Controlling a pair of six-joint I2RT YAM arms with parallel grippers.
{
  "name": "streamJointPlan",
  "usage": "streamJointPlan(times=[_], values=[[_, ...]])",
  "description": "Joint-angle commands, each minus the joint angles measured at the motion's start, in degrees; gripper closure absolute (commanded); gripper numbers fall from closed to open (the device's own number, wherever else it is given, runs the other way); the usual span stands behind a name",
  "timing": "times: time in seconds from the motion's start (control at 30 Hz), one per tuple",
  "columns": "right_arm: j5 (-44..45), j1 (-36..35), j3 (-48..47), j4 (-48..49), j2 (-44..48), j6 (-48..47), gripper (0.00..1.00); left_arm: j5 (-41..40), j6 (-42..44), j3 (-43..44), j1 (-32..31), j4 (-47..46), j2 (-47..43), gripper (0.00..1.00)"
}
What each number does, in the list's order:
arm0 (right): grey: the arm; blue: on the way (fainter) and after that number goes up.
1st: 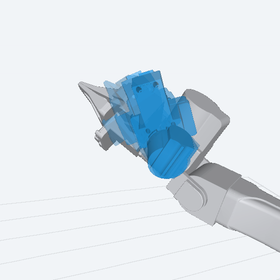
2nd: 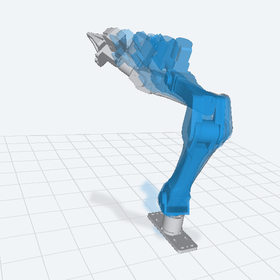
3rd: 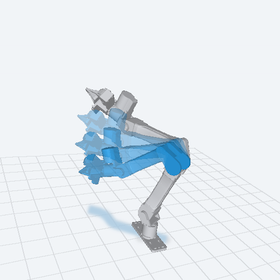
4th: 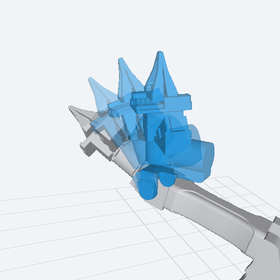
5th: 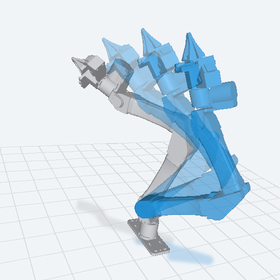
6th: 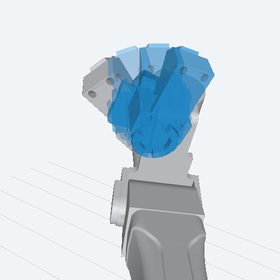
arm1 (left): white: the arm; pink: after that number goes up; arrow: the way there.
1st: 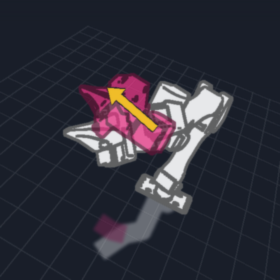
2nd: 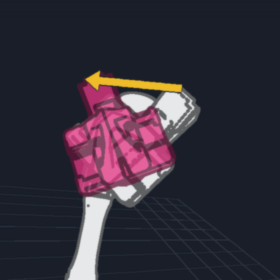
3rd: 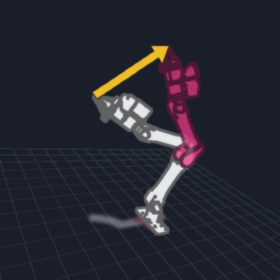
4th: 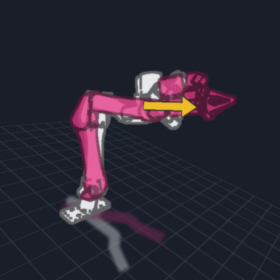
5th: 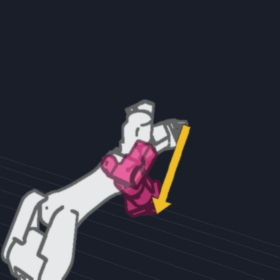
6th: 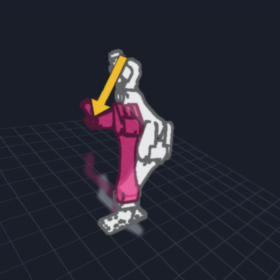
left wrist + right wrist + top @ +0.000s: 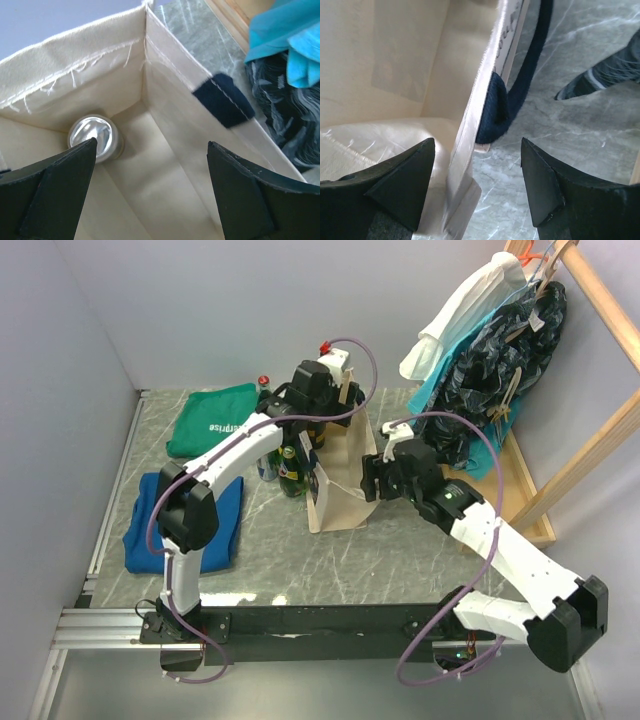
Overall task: Take the beverage out of the canvas bag
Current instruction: Take out the drink from the canvas bag.
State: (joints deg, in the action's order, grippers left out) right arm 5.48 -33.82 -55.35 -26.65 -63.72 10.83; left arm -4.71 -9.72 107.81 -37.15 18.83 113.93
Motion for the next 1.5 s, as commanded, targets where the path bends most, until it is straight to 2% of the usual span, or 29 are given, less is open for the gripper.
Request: streamJointPlan(times=[0.0, 0.8, 0.87, 1.47], values=[[2.3, -0.4, 1.7, 2.6, 4.7, -0.1, 0.24, -3.1, 0.3, 3.3, 0.3, -0.1, 1.0, 0.04], [11.7, -0.3, 5.0, 7.1, 12.2, 1.2, 0.23, -5.6, -0.4, 7.1, 0.7, 2.1, 5.3, 0.04], [13.2, -0.2, 5.1, 7.7, 12.4, 1.3, 0.18, -5.4, -0.6, 7.2, 0.7, 2.1, 5.1, 0.04], [8.7, -0.1, -6.7, 10.4, 5.9, -1.5, 0.18, -6.5, -1.0, 6.9, 1.0, 3.0, 4.9, 0.04]])
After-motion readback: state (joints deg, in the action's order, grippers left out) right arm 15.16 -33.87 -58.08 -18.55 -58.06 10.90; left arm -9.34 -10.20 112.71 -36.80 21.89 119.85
